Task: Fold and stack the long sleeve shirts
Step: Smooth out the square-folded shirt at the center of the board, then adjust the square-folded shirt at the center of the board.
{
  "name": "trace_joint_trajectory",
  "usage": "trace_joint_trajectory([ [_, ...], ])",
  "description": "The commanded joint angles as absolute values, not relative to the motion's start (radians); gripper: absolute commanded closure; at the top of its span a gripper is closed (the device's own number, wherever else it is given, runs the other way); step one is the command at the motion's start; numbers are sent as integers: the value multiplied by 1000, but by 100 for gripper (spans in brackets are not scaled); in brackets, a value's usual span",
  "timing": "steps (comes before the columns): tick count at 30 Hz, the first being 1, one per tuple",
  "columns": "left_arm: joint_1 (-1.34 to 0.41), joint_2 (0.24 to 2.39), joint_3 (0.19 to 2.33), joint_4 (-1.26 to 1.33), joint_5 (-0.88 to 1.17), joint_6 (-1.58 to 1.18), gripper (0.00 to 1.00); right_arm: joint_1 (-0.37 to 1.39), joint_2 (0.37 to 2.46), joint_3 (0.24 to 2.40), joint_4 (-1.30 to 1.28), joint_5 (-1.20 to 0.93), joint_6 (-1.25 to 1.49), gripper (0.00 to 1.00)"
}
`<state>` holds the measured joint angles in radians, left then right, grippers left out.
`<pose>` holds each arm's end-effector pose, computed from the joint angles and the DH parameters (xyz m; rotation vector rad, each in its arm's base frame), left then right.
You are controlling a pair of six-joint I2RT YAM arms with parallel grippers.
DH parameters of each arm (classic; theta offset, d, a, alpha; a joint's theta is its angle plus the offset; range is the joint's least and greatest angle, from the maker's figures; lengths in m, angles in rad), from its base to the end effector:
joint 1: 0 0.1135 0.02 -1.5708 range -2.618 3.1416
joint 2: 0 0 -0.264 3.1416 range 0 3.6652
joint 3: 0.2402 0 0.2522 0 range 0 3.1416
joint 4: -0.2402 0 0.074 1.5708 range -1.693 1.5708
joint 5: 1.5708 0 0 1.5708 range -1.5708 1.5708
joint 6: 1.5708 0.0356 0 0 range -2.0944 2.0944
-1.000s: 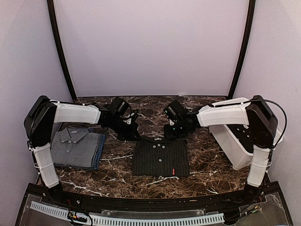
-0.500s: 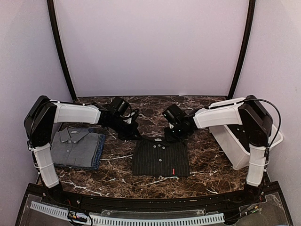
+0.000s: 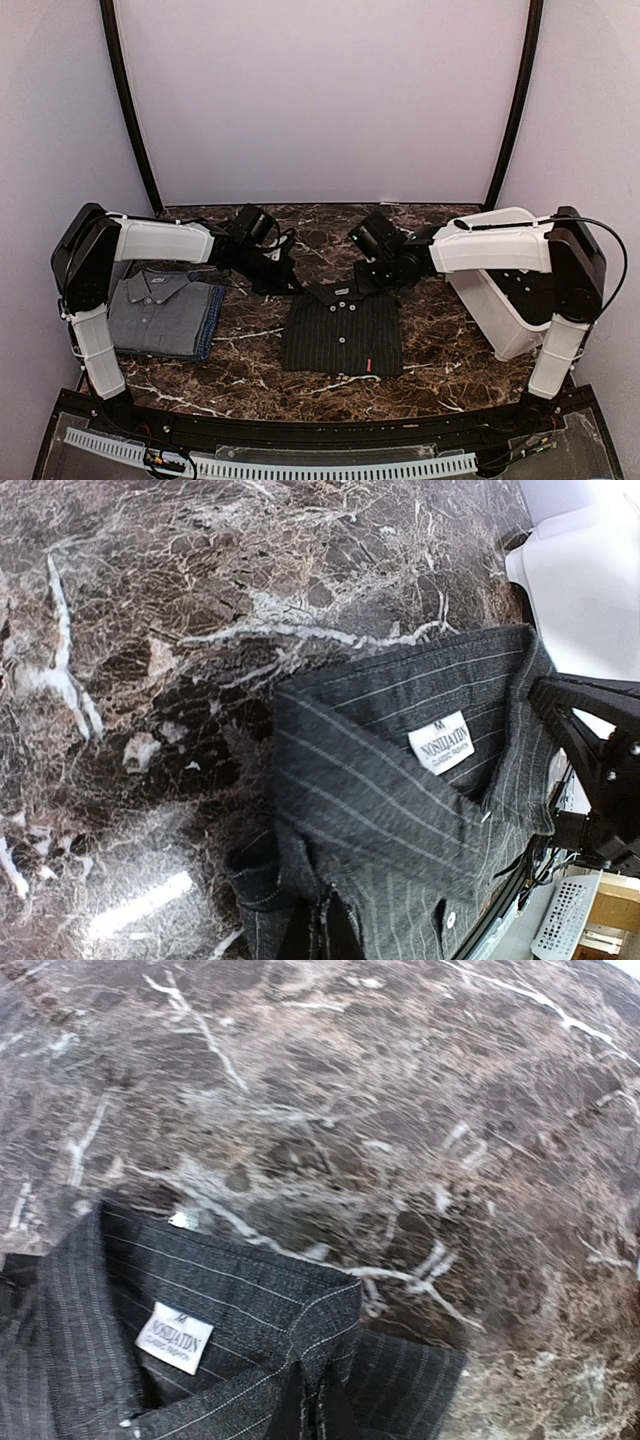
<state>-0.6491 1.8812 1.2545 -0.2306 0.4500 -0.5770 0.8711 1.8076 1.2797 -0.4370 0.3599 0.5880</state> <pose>0.3122 -0.2563 0.1896 0.3169 2.6026 -1.0492 0.2575 0.2864 0.2104 -0.2079 2.4480 0.1784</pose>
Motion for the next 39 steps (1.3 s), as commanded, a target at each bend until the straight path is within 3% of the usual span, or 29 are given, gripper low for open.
trace_joint_trajectory([
  [1, -650, 1879, 1273, -202, 419, -549, 100, 868, 1803, 1224, -468, 453, 619, 100],
  [4, -645, 1910, 1287, -200, 407, -539, 99, 853, 1815, 1198, -451, 456, 628, 100],
  [8, -632, 1943, 1310, -209, 379, -526, 90, 831, 1829, 1179, -419, 440, 628, 99],
  [13, -612, 1922, 1356, -281, 300, -498, 54, 828, 1822, 1216, -436, 426, 607, 65],
  [15, -611, 1892, 1371, -317, 255, -482, 48, 830, 1786, 1230, -460, 431, 603, 55],
  [17, -611, 1852, 1375, -346, 229, -470, 47, 835, 1746, 1238, -490, 436, 602, 50],
  [19, -616, 1811, 1364, -358, 237, -468, 50, 852, 1699, 1237, -514, 442, 608, 50],
  [24, -670, 1756, 1307, -334, 333, -483, 75, 897, 1643, 1191, -509, 382, 651, 59],
  [27, -694, 1774, 1273, -287, 396, -508, 85, 899, 1656, 1124, -457, 338, 678, 61],
  [39, -724, 1962, 1218, -197, 419, -584, 94, 822, 1744, 926, -299, 232, 716, 62],
])
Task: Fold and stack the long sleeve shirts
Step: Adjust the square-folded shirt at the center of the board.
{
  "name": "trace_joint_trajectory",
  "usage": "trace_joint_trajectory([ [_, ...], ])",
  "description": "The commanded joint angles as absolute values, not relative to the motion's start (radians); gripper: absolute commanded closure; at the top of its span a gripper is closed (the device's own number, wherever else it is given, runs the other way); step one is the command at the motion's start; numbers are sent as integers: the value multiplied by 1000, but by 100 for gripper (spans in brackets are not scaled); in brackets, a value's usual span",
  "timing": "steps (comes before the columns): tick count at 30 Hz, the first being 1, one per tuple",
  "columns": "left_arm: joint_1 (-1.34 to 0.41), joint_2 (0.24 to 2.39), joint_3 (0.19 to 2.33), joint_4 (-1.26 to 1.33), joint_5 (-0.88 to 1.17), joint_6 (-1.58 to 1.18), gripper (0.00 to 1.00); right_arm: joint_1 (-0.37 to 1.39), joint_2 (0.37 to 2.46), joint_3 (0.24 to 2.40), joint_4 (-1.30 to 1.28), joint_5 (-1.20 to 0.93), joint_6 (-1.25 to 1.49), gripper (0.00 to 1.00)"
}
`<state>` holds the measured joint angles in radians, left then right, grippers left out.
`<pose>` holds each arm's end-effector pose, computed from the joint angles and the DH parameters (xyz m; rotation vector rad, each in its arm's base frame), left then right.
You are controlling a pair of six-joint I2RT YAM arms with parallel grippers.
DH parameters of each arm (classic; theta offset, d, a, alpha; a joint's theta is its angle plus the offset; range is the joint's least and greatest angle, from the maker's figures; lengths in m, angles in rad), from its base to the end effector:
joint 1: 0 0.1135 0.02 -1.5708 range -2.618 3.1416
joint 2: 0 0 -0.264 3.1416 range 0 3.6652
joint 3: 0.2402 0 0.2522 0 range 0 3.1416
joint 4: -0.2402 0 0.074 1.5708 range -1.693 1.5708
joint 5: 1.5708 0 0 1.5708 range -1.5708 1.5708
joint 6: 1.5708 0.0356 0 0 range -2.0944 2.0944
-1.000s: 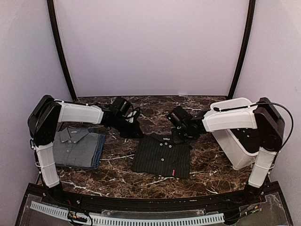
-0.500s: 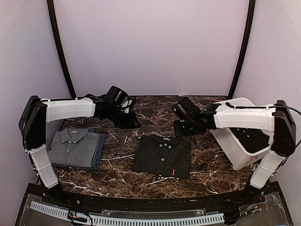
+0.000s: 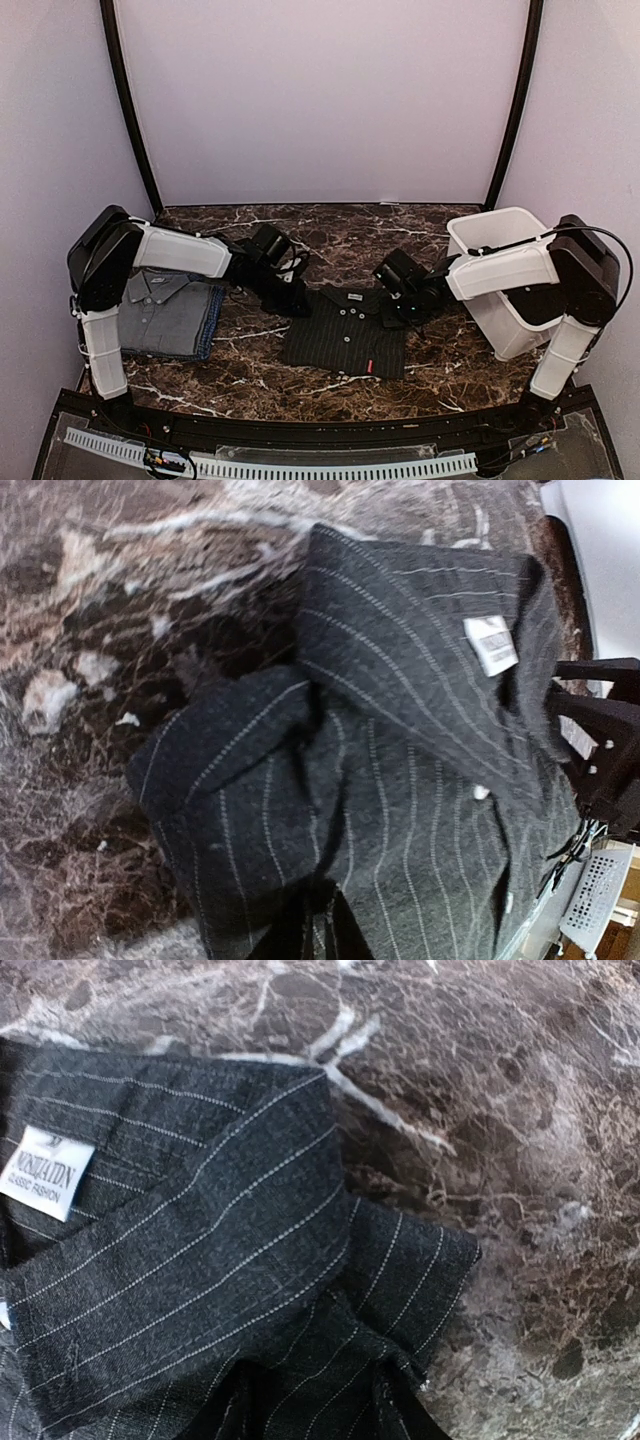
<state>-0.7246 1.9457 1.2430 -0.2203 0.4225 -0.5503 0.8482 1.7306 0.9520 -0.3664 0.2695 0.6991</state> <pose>0.2948 -0.2805 0.1617 0.4272 2.6634 -1.0012 0.2209 0.2362 0.1462 -0.1198 2.6471 0.1432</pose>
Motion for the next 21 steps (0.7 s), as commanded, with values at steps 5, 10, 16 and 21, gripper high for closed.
trace_joint_trajectory([
  [5, -724, 2007, 1240, -190, 380, -605, 94, 771, 1776, 931, -269, 228, 677, 61],
  [10, -723, 2065, 1330, -183, 350, -629, 94, 713, 1844, 1002, -261, 236, 605, 61],
  [16, -711, 2127, 1474, -225, 325, -619, 92, 690, 1864, 1157, -358, 279, 530, 58],
  [21, -710, 2104, 1558, -309, 321, -581, 86, 712, 1766, 1186, -436, 299, 539, 54],
])
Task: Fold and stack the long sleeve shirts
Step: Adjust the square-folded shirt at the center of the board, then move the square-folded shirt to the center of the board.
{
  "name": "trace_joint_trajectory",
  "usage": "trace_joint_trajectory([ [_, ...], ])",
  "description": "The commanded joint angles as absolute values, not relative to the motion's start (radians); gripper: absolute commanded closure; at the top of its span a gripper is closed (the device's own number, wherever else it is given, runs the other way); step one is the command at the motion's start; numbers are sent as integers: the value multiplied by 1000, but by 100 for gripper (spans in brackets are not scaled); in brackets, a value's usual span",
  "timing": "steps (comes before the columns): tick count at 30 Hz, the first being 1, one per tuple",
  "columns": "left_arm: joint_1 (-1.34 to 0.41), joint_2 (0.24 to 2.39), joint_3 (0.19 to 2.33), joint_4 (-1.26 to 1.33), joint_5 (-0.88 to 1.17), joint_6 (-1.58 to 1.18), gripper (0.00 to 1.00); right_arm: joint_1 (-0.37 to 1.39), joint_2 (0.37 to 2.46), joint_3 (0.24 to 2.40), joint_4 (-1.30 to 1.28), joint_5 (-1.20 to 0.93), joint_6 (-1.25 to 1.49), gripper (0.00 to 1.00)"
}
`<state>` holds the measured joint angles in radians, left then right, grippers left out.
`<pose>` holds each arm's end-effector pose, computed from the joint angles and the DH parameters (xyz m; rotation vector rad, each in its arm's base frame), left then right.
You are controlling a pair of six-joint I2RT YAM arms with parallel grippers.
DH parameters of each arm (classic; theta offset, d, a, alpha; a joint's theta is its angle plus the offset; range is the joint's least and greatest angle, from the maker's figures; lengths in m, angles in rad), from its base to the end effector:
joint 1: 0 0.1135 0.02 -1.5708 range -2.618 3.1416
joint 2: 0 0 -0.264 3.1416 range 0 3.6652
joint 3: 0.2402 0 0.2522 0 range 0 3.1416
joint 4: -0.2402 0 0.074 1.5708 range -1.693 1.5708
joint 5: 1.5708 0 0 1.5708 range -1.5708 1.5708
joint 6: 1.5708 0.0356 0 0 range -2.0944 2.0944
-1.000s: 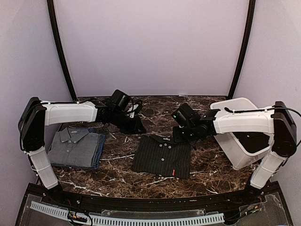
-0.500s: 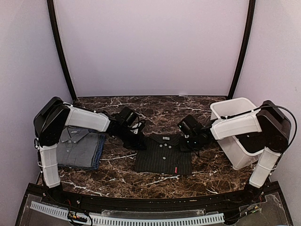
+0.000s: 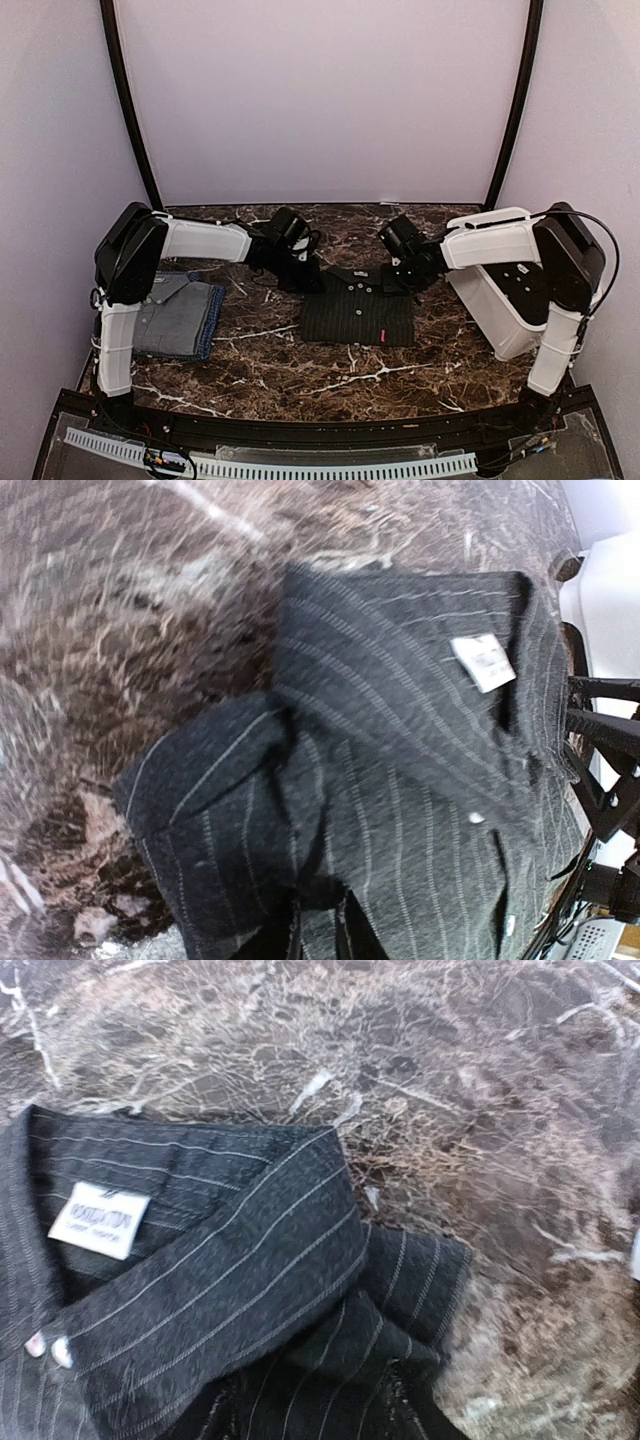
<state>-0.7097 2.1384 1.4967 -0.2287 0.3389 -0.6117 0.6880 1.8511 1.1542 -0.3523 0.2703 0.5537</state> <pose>0.3438 -0.3109 0.1553 0.2931 2.6197 -0.9451 0.2945 0.2297 0.1621 -0.0791 2.5628 0.1144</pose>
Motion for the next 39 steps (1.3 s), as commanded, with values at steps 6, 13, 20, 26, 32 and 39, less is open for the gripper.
trace_joint_trajectory([
  [6, -710, 1970, 1526, -347, 311, -572, 78, 813, 1663, 1181, -493, 317, 603, 46],
  [13, -692, 1723, 1353, -433, 71, -622, 56, 947, 1735, 1237, -500, 307, 649, 24],
  [20, -559, 1390, 1060, -536, -122, -737, 41, 986, 1841, 1246, -504, 329, 669, 14],
  [26, -414, 1198, 903, -627, -235, -792, 32, 987, 1866, 1168, -465, 325, 685, 12],
  [32, -278, 1148, 787, -599, -219, -823, 31, 987, 1863, 1114, -437, 325, 689, 11],
  [39, -202, 1234, 695, -439, -78, -802, 28, 986, 1843, 1086, -426, 331, 686, 11],
])
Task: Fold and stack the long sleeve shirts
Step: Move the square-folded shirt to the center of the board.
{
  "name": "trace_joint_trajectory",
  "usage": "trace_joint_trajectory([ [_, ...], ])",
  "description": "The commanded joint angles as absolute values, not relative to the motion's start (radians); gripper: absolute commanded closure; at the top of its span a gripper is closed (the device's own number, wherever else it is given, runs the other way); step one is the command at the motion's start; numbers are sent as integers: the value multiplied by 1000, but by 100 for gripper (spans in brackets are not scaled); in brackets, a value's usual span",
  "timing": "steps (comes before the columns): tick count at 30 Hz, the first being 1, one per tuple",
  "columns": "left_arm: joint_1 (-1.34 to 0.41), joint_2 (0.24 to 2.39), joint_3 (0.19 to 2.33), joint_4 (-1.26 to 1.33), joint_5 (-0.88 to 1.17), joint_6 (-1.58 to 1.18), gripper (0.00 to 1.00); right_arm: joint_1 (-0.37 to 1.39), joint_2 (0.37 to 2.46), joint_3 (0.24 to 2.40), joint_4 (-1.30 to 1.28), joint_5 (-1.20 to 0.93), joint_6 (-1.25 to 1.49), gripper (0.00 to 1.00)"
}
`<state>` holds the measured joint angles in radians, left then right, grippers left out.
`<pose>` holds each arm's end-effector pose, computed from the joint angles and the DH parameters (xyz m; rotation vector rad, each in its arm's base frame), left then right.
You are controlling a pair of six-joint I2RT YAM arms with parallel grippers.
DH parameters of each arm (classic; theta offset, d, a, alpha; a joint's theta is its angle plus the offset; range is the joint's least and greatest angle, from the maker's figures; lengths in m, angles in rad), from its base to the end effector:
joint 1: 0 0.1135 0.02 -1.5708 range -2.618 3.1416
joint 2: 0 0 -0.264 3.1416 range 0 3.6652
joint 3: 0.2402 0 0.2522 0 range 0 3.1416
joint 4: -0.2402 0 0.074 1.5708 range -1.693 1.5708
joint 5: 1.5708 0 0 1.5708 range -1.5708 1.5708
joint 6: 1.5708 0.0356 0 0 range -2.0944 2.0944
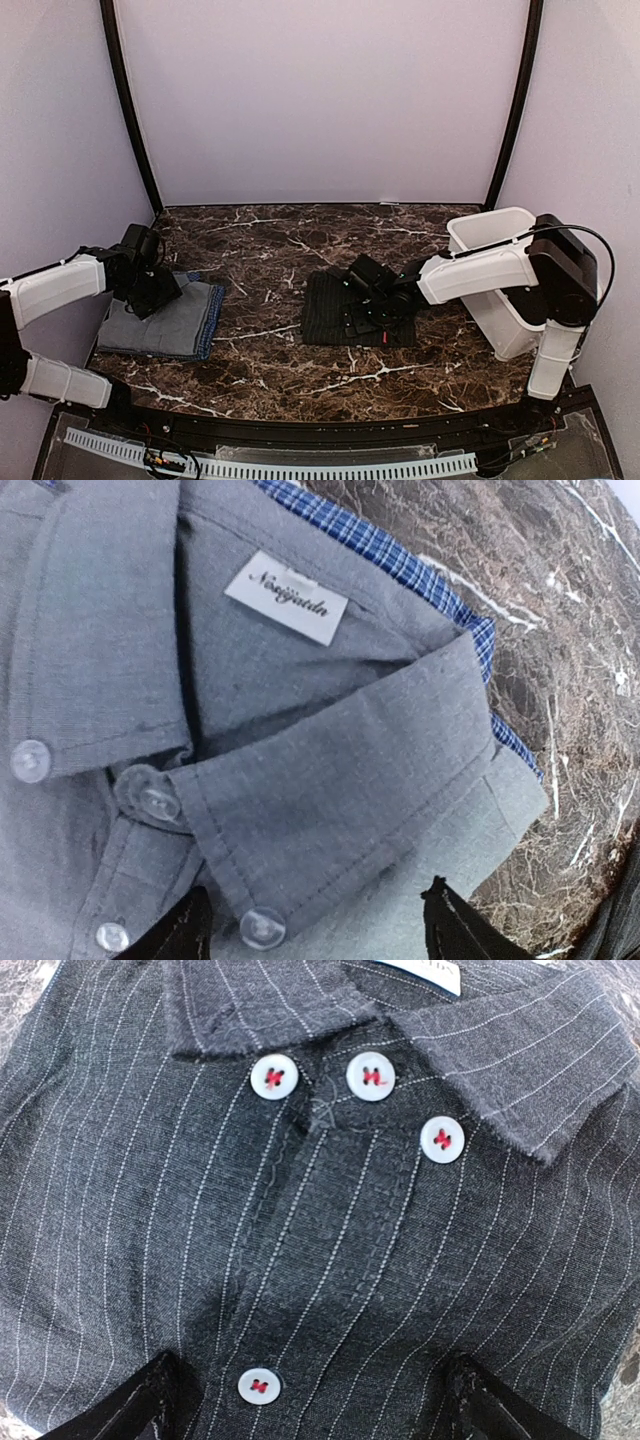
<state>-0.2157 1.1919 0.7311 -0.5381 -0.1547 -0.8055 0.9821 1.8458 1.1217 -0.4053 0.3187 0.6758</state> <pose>0.2234 -0.0433 0.2118 -0.8007 2.4350 -0.1949 0.2097 0.2940 0.1528 -0.3051 2.5931 0.1482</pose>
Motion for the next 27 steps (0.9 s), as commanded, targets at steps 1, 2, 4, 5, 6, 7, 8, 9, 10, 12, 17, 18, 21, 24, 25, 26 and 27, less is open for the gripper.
trace_joint_trajectory([
  [1, -201, 1263, 686, -405, -64, -796, 28, 986, 1841, 1084, -426, 331, 687, 11],
  [2, -201, 1276, 681, -388, -35, -792, 29, 986, 1839, 1083, -425, 332, 688, 11],
  [4, -201, 1316, 664, -326, 15, -786, 28, 986, 1834, 1080, -425, 335, 689, 11],
  [5, -201, 1334, 659, -309, 34, -786, 28, 985, 1831, 1075, -426, 337, 691, 11],
  [6, -202, 1342, 648, -278, 65, -789, 28, 986, 1828, 1072, -425, 339, 692, 11],
  [7, -202, 1355, 642, -262, 78, -789, 28, 986, 1826, 1069, -425, 341, 692, 11],
  [8, -203, 1360, 632, -225, 106, -788, 28, 984, 1824, 1066, -424, 341, 693, 11],
  [9, -206, 1373, 629, -206, 120, -787, 28, 985, 1825, 1064, -423, 343, 693, 11],
  [10, -214, 1381, 631, -181, 139, -786, 28, 983, 1826, 1061, -423, 344, 693, 11],
  [12, -234, 1428, 648, -155, 157, -777, 28, 982, 1827, 1058, -423, 342, 692, 11],
  [17, -301, 1531, 722, -115, 187, -763, 28, 981, 1814, 1038, -428, 344, 697, 11],
  [18, -321, 1562, 747, -110, 191, -760, 28, 982, 1806, 1030, -429, 344, 698, 11],
  [21, -375, 1637, 832, -103, 209, -745, 28, 979, 1787, 1004, -432, 339, 704, 11],
  [24, -416, 1725, 901, -100, 227, -735, 28, 982, 1763, 969, -438, 334, 713, 11],
  [25, -433, 1758, 933, -100, 231, -726, 28, 982, 1752, 956, -438, 332, 717, 11],
  [26, -440, 1774, 952, -102, 240, -723, 28, 982, 1741, 943, -438, 328, 720, 11],
  [27, -456, 1805, 987, -105, 247, -714, 28, 982, 1725, 928, -438, 324, 724, 11],
])
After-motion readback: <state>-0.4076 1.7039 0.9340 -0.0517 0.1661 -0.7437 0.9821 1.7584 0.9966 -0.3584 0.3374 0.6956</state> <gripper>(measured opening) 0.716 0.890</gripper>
